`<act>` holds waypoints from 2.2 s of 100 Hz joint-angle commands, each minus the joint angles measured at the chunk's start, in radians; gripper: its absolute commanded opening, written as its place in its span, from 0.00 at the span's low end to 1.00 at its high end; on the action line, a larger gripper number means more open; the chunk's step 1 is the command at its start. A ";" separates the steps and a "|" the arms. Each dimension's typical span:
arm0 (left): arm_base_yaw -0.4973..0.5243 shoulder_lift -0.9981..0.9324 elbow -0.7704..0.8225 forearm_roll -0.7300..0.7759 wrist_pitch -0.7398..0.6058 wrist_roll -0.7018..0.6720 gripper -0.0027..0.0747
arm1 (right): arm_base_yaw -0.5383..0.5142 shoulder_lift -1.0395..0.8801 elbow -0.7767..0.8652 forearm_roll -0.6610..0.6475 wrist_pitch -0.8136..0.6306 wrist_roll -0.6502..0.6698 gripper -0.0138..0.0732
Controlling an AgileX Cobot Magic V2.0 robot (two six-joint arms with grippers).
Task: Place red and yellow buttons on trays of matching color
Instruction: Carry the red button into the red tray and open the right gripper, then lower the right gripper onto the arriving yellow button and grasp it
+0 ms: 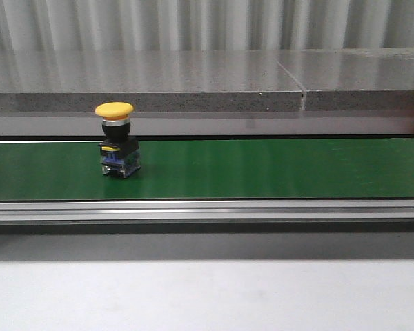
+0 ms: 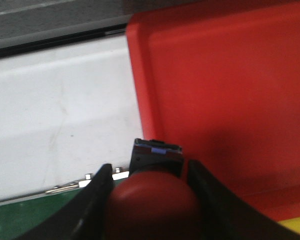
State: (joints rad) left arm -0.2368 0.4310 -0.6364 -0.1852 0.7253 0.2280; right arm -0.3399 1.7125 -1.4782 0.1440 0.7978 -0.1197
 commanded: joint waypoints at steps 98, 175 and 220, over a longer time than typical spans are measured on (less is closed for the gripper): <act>-0.008 0.005 -0.026 -0.022 -0.066 -0.001 0.01 | -0.076 0.263 -0.176 0.021 -0.072 0.053 0.80; -0.008 0.005 -0.026 -0.022 -0.066 -0.001 0.01 | 0.049 -0.205 0.226 0.001 -0.156 0.043 0.80; -0.008 0.005 -0.026 -0.022 -0.066 -0.001 0.01 | 0.326 -0.423 0.364 0.023 -0.098 0.043 0.81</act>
State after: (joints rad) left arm -0.2368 0.4310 -0.6364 -0.1852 0.7269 0.2280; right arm -0.0617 1.3316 -1.0891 0.1535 0.7135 -0.0699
